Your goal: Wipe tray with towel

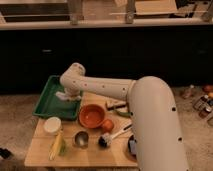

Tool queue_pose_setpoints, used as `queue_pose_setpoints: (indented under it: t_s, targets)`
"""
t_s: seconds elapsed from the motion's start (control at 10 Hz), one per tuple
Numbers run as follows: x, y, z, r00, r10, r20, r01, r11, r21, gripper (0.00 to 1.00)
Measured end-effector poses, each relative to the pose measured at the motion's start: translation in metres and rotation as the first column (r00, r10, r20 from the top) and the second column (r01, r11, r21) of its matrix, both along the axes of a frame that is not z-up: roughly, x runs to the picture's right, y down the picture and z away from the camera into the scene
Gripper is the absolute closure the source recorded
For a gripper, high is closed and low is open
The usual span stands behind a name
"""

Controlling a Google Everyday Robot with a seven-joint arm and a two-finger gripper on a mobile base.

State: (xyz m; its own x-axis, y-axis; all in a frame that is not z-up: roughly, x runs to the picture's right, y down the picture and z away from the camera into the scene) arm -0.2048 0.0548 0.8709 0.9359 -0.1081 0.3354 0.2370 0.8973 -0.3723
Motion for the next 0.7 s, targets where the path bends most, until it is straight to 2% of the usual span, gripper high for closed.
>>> queue_pose_setpoints:
  t_s: [0.4,0.5,0.7]
  targets:
    - [-0.043,0.000,-0.013,0.994,-0.060,0.091,0.055,0.9968,0.057,1.00]
    - [-0.050,0.001,-0.015,0.990,-0.057,0.129,0.048,0.9966,0.067,1.00]
    - [-0.054,0.004,-0.012,0.976,-0.003,0.216,-0.010,0.9983,0.057,1.00]
